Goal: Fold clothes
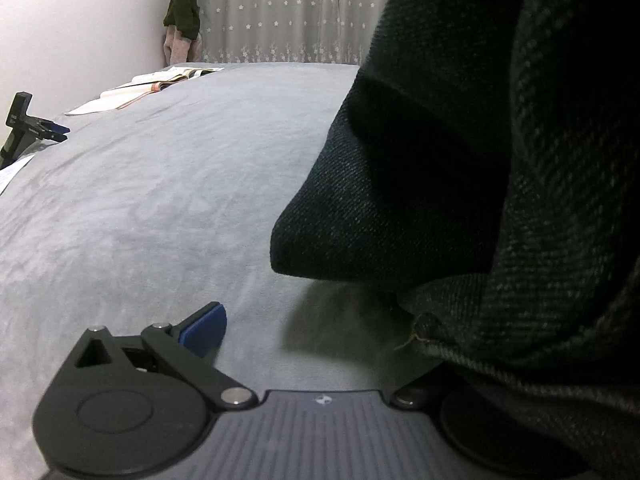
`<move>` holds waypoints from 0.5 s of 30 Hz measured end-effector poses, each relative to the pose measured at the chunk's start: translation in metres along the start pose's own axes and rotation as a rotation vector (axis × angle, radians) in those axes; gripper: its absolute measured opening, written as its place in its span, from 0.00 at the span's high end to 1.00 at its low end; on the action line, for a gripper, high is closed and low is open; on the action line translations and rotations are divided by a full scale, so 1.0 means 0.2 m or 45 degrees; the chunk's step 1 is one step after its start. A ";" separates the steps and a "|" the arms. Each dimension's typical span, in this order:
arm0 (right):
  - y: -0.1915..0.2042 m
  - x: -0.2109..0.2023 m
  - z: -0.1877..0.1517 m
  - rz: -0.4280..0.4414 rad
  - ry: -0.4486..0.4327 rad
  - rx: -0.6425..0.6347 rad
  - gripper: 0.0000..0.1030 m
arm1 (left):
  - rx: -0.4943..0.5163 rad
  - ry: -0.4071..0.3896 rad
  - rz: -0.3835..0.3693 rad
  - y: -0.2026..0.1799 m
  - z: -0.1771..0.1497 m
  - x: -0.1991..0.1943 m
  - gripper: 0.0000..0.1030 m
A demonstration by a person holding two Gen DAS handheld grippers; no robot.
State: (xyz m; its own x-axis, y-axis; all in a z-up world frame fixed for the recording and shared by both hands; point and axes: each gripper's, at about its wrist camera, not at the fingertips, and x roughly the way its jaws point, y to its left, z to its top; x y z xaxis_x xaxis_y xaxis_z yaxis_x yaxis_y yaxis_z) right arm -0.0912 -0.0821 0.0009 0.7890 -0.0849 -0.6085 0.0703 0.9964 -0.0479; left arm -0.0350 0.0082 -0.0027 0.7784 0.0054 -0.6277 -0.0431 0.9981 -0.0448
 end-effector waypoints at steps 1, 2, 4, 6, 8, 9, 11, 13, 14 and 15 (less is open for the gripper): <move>0.00 0.00 0.00 0.000 0.000 0.000 0.00 | 0.001 0.000 0.001 0.00 0.00 0.00 0.00; 0.00 0.00 0.00 -0.001 0.000 -0.001 0.00 | 0.003 0.000 0.003 -0.01 0.00 0.00 0.00; 0.00 0.00 0.00 0.002 0.001 0.003 0.00 | 0.006 -0.001 0.005 -0.01 0.00 0.00 0.00; 0.00 0.00 0.00 0.006 0.001 0.008 0.00 | -0.008 -0.001 -0.006 0.00 0.00 0.00 0.00; 0.00 0.00 0.00 0.010 -0.002 0.012 0.00 | -0.019 -0.001 -0.015 0.00 0.00 0.00 0.00; 0.00 0.00 0.00 0.012 -0.002 0.015 0.00 | -0.018 -0.001 -0.014 0.00 0.00 0.00 0.00; 0.00 0.00 0.00 0.012 -0.002 0.014 0.00 | 0.000 0.002 0.001 -0.02 0.00 0.00 0.00; 0.00 0.00 0.00 0.011 -0.002 0.014 0.00 | 0.001 0.003 0.002 -0.02 0.00 0.00 0.00; 0.00 0.00 0.01 0.011 -0.002 0.015 0.00 | 0.001 0.005 0.003 -0.02 0.00 0.00 0.00; 0.00 0.00 0.01 0.011 -0.002 0.015 0.00 | 0.002 0.005 0.003 -0.03 0.00 0.00 0.00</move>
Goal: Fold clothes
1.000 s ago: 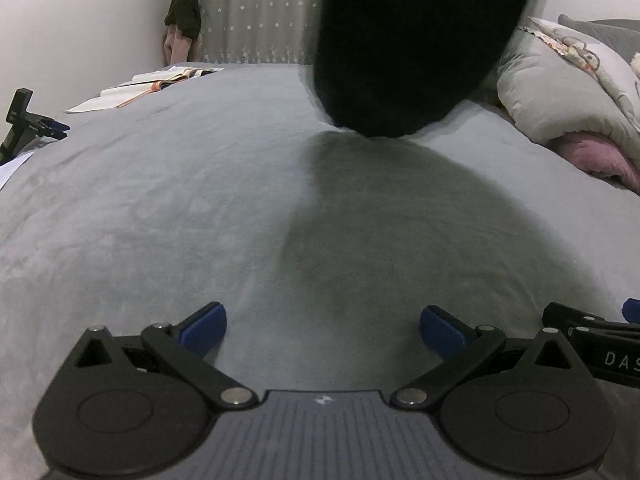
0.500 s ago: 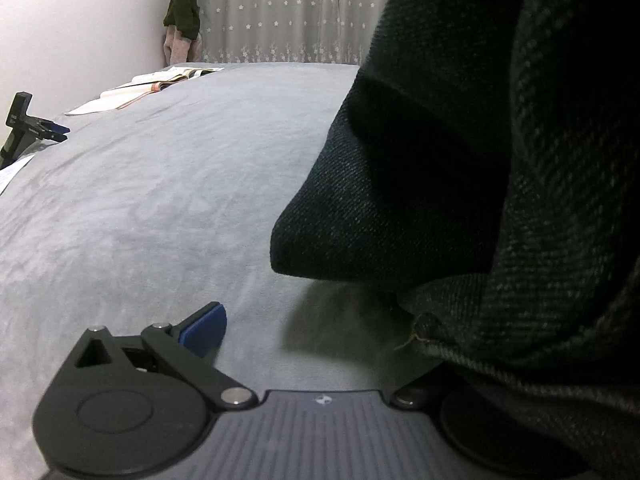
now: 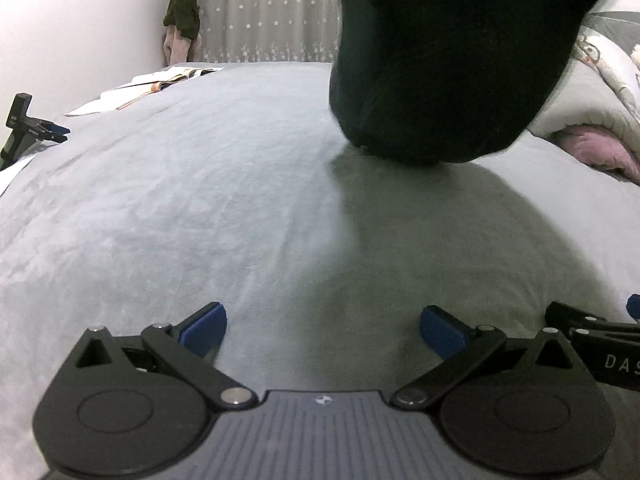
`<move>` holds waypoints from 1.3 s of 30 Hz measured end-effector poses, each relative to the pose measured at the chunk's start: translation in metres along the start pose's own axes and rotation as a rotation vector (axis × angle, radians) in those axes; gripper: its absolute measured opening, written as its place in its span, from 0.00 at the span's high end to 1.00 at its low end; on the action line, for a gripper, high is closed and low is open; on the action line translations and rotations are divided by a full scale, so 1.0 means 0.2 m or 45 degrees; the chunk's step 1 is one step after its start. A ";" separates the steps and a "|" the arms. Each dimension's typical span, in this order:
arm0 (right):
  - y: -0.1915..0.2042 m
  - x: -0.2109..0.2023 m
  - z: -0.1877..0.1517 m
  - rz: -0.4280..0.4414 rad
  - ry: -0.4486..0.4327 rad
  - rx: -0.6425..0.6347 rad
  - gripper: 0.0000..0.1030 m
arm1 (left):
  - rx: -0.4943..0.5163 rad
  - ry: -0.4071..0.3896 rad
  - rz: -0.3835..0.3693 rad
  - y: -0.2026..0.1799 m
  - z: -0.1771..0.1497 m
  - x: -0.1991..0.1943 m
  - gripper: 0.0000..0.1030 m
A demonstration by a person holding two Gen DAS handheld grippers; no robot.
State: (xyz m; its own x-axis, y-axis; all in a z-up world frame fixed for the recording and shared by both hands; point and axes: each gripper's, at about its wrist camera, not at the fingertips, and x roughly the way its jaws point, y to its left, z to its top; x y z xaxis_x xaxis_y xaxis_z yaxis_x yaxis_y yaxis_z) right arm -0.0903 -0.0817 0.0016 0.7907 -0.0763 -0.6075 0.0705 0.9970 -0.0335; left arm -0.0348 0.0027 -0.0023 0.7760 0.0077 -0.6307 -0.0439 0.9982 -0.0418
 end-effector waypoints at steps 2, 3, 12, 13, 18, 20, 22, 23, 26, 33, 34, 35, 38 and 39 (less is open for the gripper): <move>0.00 0.00 0.00 0.000 0.000 0.000 0.00 | -0.002 -0.001 -0.002 0.00 0.00 0.00 0.00; 0.00 -0.01 0.00 0.001 0.000 0.001 0.00 | -0.004 -0.001 -0.003 0.01 0.01 0.01 0.00; -0.05 -0.06 0.00 0.001 0.002 0.001 0.00 | -0.010 0.001 -0.008 0.02 0.01 0.01 0.00; -0.05 -0.06 0.00 0.001 0.002 0.001 0.00 | -0.009 0.002 -0.007 0.01 0.01 0.02 0.00; -0.06 -0.06 0.00 0.001 0.002 0.001 0.00 | -0.007 0.003 -0.005 0.00 0.01 0.02 0.00; -0.06 -0.06 0.00 0.000 0.002 0.001 0.00 | -0.001 0.006 0.001 0.00 0.00 0.01 0.00; -0.06 -0.06 0.00 0.000 0.003 0.001 0.00 | 0.002 0.008 0.004 0.01 0.02 0.02 0.00; -0.06 -0.06 0.00 0.000 0.002 0.002 0.00 | 0.004 0.009 0.006 0.01 0.02 0.02 0.00; -0.06 -0.06 0.00 0.000 0.000 0.003 0.00 | 0.007 0.005 0.009 0.03 0.03 0.04 0.00; -0.05 -0.06 0.01 0.004 0.018 -0.004 0.00 | 0.009 0.010 0.010 0.04 0.03 0.04 0.00; -0.06 -0.07 0.02 0.020 0.032 -0.003 0.00 | 0.012 0.018 0.004 0.05 0.05 0.03 0.00; -0.07 -0.07 0.04 0.050 0.053 -0.009 0.00 | 0.028 0.025 -0.021 0.05 0.07 0.02 0.00; -0.17 -0.11 0.11 0.189 0.041 -0.012 0.00 | 0.096 -0.045 -0.066 0.06 0.14 -0.07 0.00; -0.20 -0.15 0.12 0.187 -0.049 0.044 0.00 | 0.112 -0.071 -0.069 0.06 0.15 -0.09 0.00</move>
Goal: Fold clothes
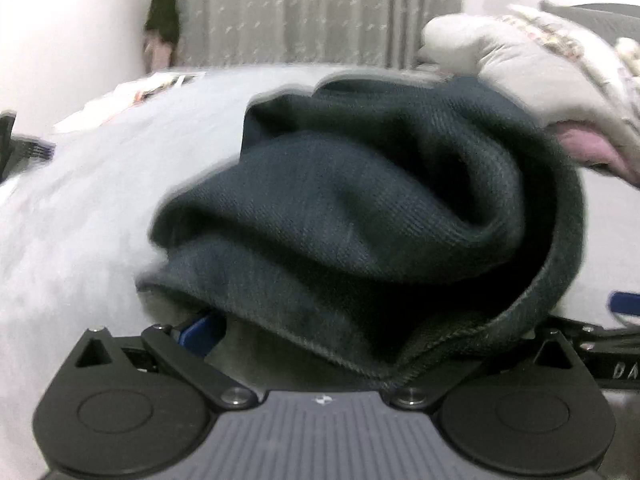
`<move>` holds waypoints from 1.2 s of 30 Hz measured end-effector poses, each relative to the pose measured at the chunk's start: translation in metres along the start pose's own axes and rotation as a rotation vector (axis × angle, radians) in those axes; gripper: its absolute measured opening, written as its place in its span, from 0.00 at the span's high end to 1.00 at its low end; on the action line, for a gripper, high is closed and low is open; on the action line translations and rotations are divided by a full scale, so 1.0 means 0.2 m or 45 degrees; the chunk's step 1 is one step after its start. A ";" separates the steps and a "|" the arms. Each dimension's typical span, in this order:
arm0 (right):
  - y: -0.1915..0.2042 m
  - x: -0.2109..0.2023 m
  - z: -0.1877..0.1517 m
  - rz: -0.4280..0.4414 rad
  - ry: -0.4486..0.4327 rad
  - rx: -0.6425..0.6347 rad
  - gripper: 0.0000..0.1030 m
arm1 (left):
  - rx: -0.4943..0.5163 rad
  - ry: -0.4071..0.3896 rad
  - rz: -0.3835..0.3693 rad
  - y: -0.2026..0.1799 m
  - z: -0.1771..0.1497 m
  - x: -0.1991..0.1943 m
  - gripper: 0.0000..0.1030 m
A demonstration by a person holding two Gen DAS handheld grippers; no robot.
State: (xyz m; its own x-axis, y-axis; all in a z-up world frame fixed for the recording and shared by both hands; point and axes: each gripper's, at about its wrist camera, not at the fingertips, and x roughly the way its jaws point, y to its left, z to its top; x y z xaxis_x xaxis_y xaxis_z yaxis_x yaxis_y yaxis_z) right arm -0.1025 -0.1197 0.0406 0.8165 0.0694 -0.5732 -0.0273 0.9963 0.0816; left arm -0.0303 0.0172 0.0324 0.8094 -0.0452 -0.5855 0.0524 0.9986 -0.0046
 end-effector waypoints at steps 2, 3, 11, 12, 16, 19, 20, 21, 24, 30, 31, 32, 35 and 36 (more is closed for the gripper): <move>-0.01 -0.08 0.03 0.038 -0.145 0.048 0.00 | 0.024 -0.046 -0.046 0.06 0.04 -0.02 0.00; 0.00 -0.11 0.04 0.066 -0.190 0.040 0.00 | -0.015 -0.023 -0.062 0.10 0.05 0.00 0.00; 0.45 -0.18 -0.13 0.054 -0.434 -0.861 0.00 | -0.196 -0.116 -0.237 0.44 0.20 -0.06 0.00; 0.52 -0.18 -0.15 0.047 -0.481 -0.969 0.00 | -0.207 -0.096 -0.239 0.46 0.20 -0.04 0.00; 0.76 -0.10 -0.17 -0.005 -0.570 -1.254 0.00 | -0.309 -0.047 -0.187 0.56 0.18 -0.02 0.00; 0.90 0.02 -0.11 -0.057 -0.558 -1.366 0.04 | -0.360 -0.070 -0.224 0.61 0.18 -0.05 0.00; 0.94 0.07 -0.07 -0.076 -0.537 -1.381 0.25 | -0.373 -0.052 -0.236 0.63 0.18 -0.03 0.00; 0.96 0.11 -0.03 -0.075 -0.505 -1.369 0.37 | -0.375 -0.044 -0.238 0.63 0.19 -0.03 0.00; 0.92 0.11 0.13 0.053 -0.364 -1.151 0.66 | -0.386 -0.031 -0.238 0.64 0.20 -0.01 0.00; 0.74 -0.11 0.42 0.239 -0.292 -0.727 0.71 | -0.473 -0.071 -0.296 0.68 0.20 -0.03 0.00; 0.68 -0.16 0.46 0.267 -0.299 -0.651 0.71 | -0.477 -0.063 -0.298 0.68 0.20 -0.02 0.00; 0.62 -0.21 0.51 0.292 -0.308 -0.577 0.71 | -0.468 -0.047 -0.315 0.67 0.19 -0.02 0.00; 0.42 -0.36 0.66 0.366 -0.334 -0.354 0.72 | -0.433 0.004 -0.402 0.60 0.18 0.01 0.00; 0.34 -0.41 0.68 0.392 -0.341 -0.287 0.72 | -0.397 0.037 -0.476 0.55 0.17 0.03 0.00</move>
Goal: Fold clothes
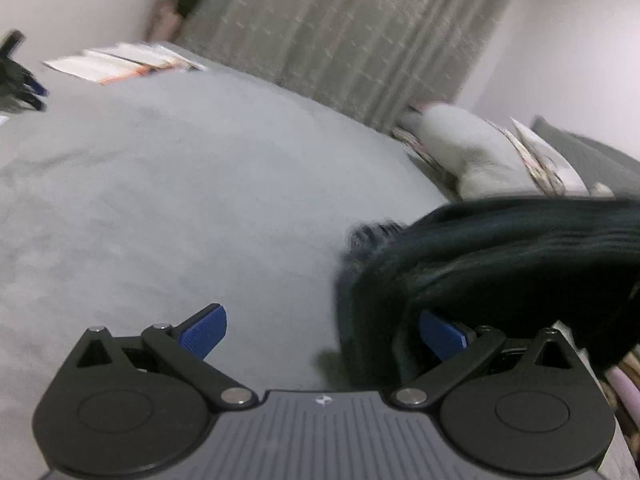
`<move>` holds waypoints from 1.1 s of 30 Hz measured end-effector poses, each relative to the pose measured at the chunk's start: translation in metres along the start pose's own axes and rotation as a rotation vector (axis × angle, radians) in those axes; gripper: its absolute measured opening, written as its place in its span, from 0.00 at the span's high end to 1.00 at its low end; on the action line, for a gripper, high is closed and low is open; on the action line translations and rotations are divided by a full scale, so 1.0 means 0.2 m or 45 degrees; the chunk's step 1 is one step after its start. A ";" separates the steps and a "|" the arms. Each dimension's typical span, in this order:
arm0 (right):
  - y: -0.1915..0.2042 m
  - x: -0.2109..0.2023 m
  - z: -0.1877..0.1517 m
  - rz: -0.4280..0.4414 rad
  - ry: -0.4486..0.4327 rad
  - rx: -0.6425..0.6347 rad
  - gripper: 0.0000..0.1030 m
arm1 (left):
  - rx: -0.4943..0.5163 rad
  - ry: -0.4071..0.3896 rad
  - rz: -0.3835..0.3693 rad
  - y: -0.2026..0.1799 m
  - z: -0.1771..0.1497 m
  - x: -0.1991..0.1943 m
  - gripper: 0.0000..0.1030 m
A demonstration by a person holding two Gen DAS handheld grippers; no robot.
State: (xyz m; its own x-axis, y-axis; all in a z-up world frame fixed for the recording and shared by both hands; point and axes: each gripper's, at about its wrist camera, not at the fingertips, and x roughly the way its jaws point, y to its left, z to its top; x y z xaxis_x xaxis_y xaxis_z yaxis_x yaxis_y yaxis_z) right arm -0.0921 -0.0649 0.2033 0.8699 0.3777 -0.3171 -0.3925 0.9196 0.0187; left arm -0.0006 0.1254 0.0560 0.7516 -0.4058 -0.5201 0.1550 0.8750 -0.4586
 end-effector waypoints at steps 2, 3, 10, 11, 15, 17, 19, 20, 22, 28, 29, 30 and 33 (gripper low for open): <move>-0.19 -0.13 -0.01 0.029 -0.032 0.110 0.72 | 0.058 0.049 -0.053 -0.07 -0.03 0.04 0.00; -0.27 -0.19 -0.01 0.042 -0.053 0.168 0.72 | 0.079 0.061 -0.058 -0.09 -0.03 0.05 0.00; -0.84 -0.51 -0.09 -0.137 -0.195 0.499 0.73 | 0.336 0.167 0.011 -0.30 -0.12 0.23 0.00; -0.91 -0.52 -0.13 -0.178 -0.191 0.531 0.73 | 0.366 0.184 0.021 -0.32 -0.14 0.27 0.00; -1.19 -0.57 -0.31 -0.328 -0.156 0.650 0.75 | 0.384 0.165 0.048 -0.33 -0.13 0.29 0.00; -1.32 -0.57 -0.43 -0.362 -0.134 0.761 0.75 | 0.316 0.155 0.046 -0.30 -0.10 0.31 0.00; -1.44 -0.56 -0.52 -0.425 -0.079 0.868 0.74 | 0.241 0.154 0.042 -0.26 -0.08 0.34 0.00; -1.51 -0.54 -0.57 -0.485 -0.039 0.900 0.74 | 0.227 0.152 0.047 -0.26 -0.08 0.36 0.00; -1.57 -0.51 -0.63 -0.569 0.004 0.929 0.72 | 0.213 0.149 0.052 -0.25 -0.09 0.38 0.00; -1.68 -0.63 -0.70 -1.059 -0.109 0.961 0.22 | 0.163 0.110 -0.007 -0.26 -0.06 0.41 0.00; -1.69 -0.65 -0.69 -1.106 -0.116 0.913 0.19 | 0.160 0.112 -0.009 -0.25 -0.04 0.42 0.00; -1.68 -0.64 -0.68 -1.076 -0.107 0.876 0.16 | 0.158 0.114 -0.012 -0.25 -0.03 0.43 0.00; -1.55 -0.53 -0.62 -0.845 -0.037 0.610 0.00 | 0.071 0.123 -0.048 -0.23 0.07 0.47 0.00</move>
State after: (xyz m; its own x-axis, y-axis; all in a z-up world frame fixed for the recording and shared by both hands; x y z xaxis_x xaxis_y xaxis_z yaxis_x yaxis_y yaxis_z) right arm -0.1008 -0.4033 0.1131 0.8862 -0.2653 -0.3798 0.3717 0.8965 0.2411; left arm 0.0719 0.0517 0.0385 0.6795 -0.4598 -0.5717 0.2194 0.8710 -0.4397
